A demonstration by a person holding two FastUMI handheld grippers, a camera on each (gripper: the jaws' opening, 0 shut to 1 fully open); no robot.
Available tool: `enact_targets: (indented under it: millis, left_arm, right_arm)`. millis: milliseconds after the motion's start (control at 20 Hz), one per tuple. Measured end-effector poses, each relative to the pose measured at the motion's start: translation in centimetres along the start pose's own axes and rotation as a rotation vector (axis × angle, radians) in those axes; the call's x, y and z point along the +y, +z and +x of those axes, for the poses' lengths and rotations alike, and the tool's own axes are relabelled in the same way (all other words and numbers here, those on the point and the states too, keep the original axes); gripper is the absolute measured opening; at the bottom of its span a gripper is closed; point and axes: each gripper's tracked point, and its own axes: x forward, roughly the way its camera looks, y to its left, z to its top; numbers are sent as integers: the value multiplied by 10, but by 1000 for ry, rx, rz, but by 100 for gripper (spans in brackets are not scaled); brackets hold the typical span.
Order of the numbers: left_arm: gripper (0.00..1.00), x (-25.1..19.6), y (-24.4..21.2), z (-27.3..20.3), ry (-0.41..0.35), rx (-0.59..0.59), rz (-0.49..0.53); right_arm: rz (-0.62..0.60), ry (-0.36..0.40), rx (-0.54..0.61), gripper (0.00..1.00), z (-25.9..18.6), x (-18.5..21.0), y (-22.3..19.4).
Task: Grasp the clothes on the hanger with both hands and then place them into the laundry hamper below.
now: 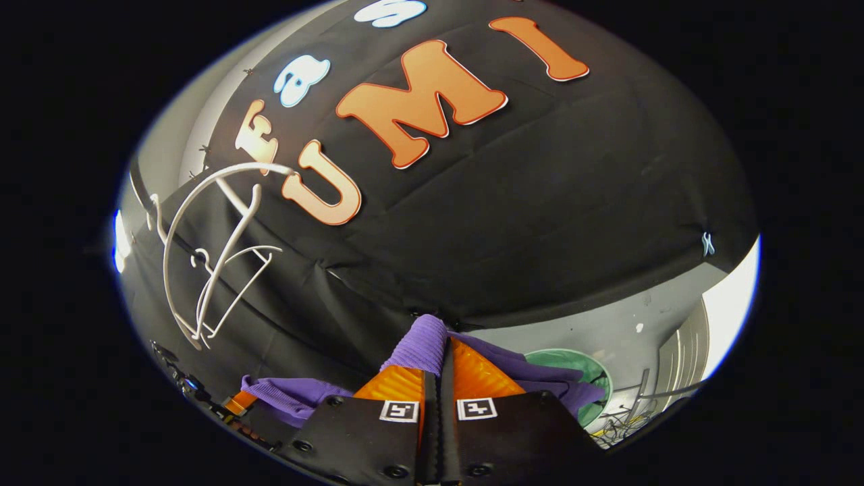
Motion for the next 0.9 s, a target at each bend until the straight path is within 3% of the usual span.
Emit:
enact_targets:
  millis: [600,900]
  left_arm:
    - [0,-138,-32,22,-255,67,47]
    - [0,-183,-55,52,-292,120,106]
  right_arm:
    - [-96,-133,-57,7,-47,-4,-42]
    - [-164,-261,-66,7,-52,-33,-60]
